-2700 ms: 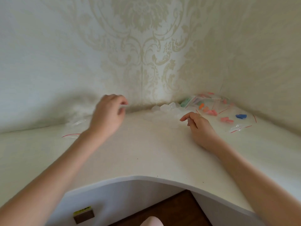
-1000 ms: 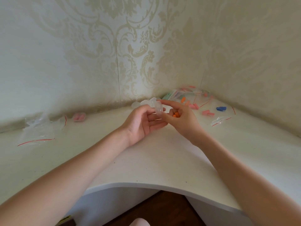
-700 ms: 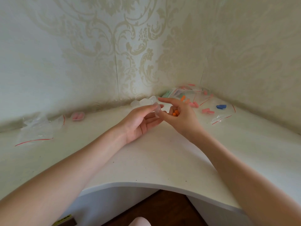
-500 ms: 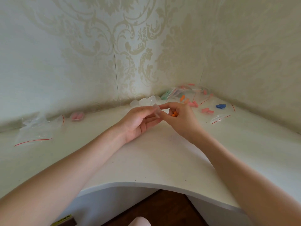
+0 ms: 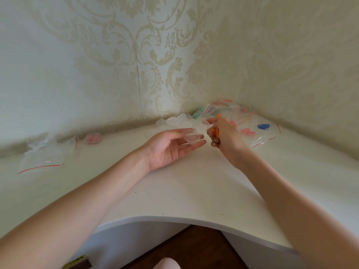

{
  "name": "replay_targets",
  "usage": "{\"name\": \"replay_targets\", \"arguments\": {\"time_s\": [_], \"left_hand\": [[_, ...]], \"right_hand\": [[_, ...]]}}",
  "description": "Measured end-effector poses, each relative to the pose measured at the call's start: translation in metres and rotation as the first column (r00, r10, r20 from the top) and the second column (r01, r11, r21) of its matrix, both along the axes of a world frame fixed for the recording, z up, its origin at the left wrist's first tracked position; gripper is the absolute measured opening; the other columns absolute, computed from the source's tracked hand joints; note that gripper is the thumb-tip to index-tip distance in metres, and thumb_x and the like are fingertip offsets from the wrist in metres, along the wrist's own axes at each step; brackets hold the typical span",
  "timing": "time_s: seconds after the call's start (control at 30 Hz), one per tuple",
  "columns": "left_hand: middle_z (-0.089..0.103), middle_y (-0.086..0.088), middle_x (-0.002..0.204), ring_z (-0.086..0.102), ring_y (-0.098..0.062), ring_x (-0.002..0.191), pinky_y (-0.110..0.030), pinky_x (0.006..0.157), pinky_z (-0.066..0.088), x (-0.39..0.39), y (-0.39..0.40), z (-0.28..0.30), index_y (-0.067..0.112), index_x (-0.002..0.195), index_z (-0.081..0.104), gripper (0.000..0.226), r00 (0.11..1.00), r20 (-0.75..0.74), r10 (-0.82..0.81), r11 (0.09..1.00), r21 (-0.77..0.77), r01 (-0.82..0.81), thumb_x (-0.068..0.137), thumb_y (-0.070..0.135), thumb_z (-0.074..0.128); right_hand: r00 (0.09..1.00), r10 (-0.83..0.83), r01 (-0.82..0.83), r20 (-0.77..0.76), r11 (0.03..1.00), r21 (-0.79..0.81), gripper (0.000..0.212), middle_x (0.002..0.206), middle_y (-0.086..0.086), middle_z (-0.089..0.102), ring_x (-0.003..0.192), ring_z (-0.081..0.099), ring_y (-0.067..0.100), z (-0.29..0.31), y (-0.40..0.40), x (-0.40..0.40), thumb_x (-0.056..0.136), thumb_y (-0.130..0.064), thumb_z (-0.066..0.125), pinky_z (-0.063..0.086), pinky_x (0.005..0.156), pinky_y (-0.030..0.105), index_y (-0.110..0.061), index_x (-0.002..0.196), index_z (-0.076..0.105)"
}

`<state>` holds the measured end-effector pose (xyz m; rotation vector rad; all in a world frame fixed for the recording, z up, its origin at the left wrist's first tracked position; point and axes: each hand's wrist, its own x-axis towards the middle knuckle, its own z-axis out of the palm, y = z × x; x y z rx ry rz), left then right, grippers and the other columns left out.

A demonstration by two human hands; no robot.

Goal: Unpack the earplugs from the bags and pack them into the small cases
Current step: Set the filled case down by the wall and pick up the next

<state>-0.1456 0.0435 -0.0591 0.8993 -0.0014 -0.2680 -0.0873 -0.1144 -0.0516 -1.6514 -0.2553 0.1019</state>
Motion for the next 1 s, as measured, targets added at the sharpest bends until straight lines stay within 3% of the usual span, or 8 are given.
{"name": "replay_targets", "arguments": {"time_s": [0.1, 0.2, 0.3, 0.47, 0.57, 0.67, 0.8, 1.0], "left_hand": [[0.063, -0.022, 0.109, 0.065, -0.035, 0.103, -0.035, 0.086, 0.055, 0.004, 0.004, -0.002, -0.002, 0.116, 0.053, 0.037, 0.997, 0.003, 0.072, 0.997, -0.019, -0.072, 0.079, 0.002, 0.058], [0.061, -0.016, 0.103, 0.063, -0.030, 0.108, -0.034, 0.089, 0.053, 0.007, 0.006, -0.004, 0.001, 0.107, 0.055, 0.022, 0.996, 0.030, 0.089, 0.996, 0.014, -0.089, 0.085, -0.003, 0.054], [0.057, -0.014, 0.109, 0.065, -0.024, 0.107, -0.031, 0.091, 0.053, 0.008, 0.004, -0.005, 0.005, 0.101, 0.055, 0.031, 0.997, 0.046, 0.055, 0.996, 0.071, -0.058, 0.073, -0.008, 0.063], [0.054, -0.013, 0.115, 0.063, -0.020, 0.109, -0.028, 0.093, 0.051, 0.006, 0.003, -0.005, 0.003, 0.101, 0.056, 0.032, 0.998, 0.060, 0.019, 0.994, 0.102, -0.025, 0.071, 0.007, 0.065], [0.061, -0.013, 0.113, 0.064, -0.021, 0.108, -0.028, 0.092, 0.052, 0.005, 0.002, -0.004, 0.000, 0.109, 0.057, 0.037, 0.999, 0.046, 0.021, 0.993, 0.119, -0.026, 0.074, 0.002, 0.067], [0.070, -0.014, 0.099, 0.068, -0.022, 0.098, -0.029, 0.090, 0.053, 0.004, 0.000, -0.004, -0.001, 0.104, 0.061, 0.019, 0.999, 0.024, 0.025, 0.996, 0.091, -0.027, 0.087, 0.006, 0.056], [0.070, -0.016, 0.092, 0.071, -0.022, 0.086, -0.031, 0.085, 0.055, 0.002, -0.002, -0.003, -0.002, 0.101, 0.062, 0.019, 0.999, -0.012, 0.040, 0.998, 0.054, -0.040, 0.094, 0.007, 0.047], [0.070, -0.014, 0.092, 0.071, -0.018, 0.083, -0.031, 0.087, 0.054, 0.002, -0.003, -0.003, 0.000, 0.105, 0.064, 0.024, 1.000, 0.005, 0.026, 0.997, 0.071, -0.026, 0.087, 0.014, 0.057]], "right_hand": [[0.993, 0.062, -0.037, -0.105, 0.973, 0.226, 0.024, 0.069, 0.004, 0.049, 0.049, 0.036, 0.009, 0.001, 0.001, 0.002, 0.095, 0.000, 0.030, 0.033, 0.048, 0.020, -0.010, 0.104, 0.050], [0.990, 0.134, -0.121, -0.033, 0.956, 0.266, 0.015, 0.082, 0.007, 0.063, 0.056, 0.047, 0.010, -0.002, -0.001, -0.001, 0.098, 0.000, 0.042, 0.040, 0.052, 0.018, -0.004, 0.111, 0.047], [0.981, 0.160, -0.176, 0.108, 0.972, 0.158, 0.011, 0.089, 0.005, 0.068, 0.065, 0.063, 0.009, -0.002, -0.003, -0.005, 0.094, 0.002, 0.051, 0.051, 0.063, 0.016, -0.006, 0.098, 0.057], [0.962, 0.109, -0.101, 0.252, 0.994, -0.044, 0.017, 0.061, -0.015, 0.065, 0.070, 0.071, 0.011, 0.001, -0.004, -0.009, 0.087, 0.000, 0.063, 0.055, 0.081, 0.020, -0.015, 0.089, 0.070], [0.927, 0.120, -0.079, 0.356, 0.988, -0.129, 0.017, 0.073, -0.007, 0.069, 0.076, 0.070, 0.011, 0.002, -0.002, -0.013, 0.082, -0.003, 0.069, 0.054, 0.077, 0.017, -0.016, 0.093, 0.073], [0.876, 0.144, -0.051, 0.460, 0.977, -0.209, 0.025, 0.085, -0.002, 0.071, 0.082, 0.066, 0.008, 0.001, 0.002, -0.018, 0.080, 0.002, 0.067, 0.051, 0.072, 0.014, -0.021, 0.088, 0.074], [0.856, 0.166, -0.047, 0.490, 0.968, -0.245, 0.031, 0.085, -0.010, 0.071, 0.080, 0.065, 0.009, -0.003, 0.005, -0.018, 0.077, 0.003, 0.068, 0.055, 0.076, 0.027, -0.026, 0.087, 0.070], [0.821, 0.205, -0.041, 0.533, 0.952, -0.303, 0.018, 0.074, -0.011, 0.069, 0.073, 0.062, 0.006, -0.005, 0.003, -0.016, 0.077, 0.002, 0.068, 0.050, 0.070, 0.027, -0.016, 0.079, 0.066]]}}
